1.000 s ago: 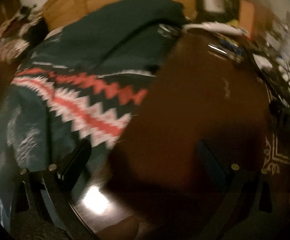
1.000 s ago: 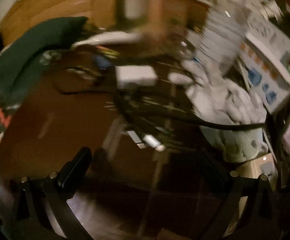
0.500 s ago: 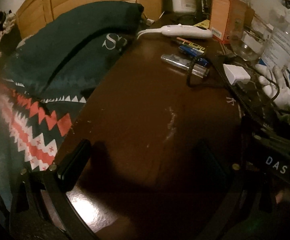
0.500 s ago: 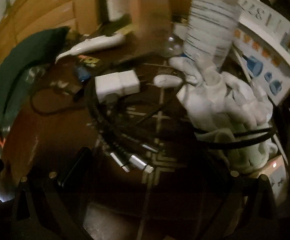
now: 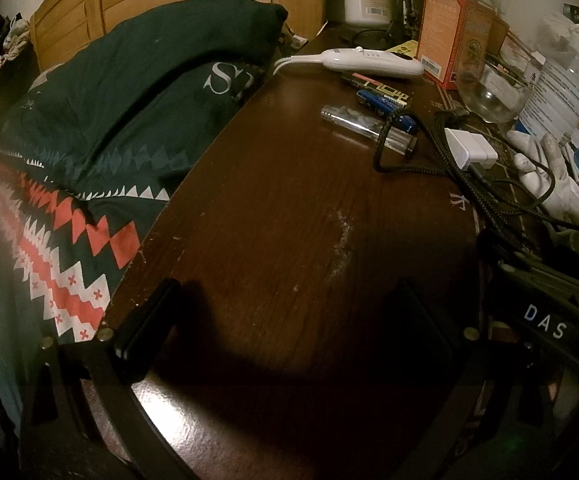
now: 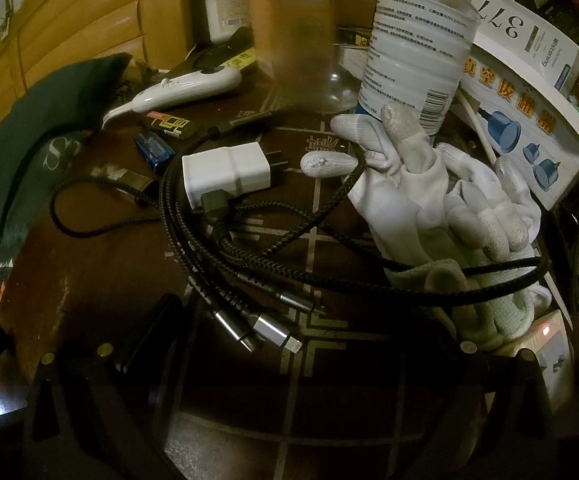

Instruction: Fold large clothes

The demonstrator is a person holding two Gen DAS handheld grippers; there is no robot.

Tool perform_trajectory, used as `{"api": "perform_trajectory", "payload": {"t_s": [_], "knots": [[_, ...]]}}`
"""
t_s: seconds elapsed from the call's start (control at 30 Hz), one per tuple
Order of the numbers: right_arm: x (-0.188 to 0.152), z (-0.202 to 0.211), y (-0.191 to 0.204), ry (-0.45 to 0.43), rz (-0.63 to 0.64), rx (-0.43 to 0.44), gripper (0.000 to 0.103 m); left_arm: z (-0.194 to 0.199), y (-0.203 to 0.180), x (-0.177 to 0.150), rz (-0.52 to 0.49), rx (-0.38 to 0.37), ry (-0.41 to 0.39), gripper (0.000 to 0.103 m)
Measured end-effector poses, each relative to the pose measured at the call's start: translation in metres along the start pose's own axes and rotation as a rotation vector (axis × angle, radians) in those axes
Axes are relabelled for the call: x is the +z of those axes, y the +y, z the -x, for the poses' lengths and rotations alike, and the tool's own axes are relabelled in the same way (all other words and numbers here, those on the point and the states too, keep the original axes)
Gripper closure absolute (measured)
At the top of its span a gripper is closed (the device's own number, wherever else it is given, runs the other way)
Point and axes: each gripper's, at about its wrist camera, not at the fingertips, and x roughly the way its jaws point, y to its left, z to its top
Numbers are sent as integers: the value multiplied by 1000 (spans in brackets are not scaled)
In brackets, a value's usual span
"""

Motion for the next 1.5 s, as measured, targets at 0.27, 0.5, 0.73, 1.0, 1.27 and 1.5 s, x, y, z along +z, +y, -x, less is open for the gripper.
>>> {"api": "perform_trajectory", "payload": {"t_s": [0.27,0.5,0.73,1.0,1.27,1.5], "knots": [[0,0,0,0,0,0,0,1,1,0,-4,-6,0,0],[0,0,0,0,0,0,0,1,1,0,-5,-8,1,0],[0,0,0,1,0,0,0,1,1,0,-5,-9,0,0],[0,0,0,1,1,0,0,1,1,0,-6,-11,0,0],[0,0,0,1,1,0,0,2,1,0,-7,-13,0,0],[0,0,0,1,1,0,0,2,1,0,-7,-14,0,0]]}}
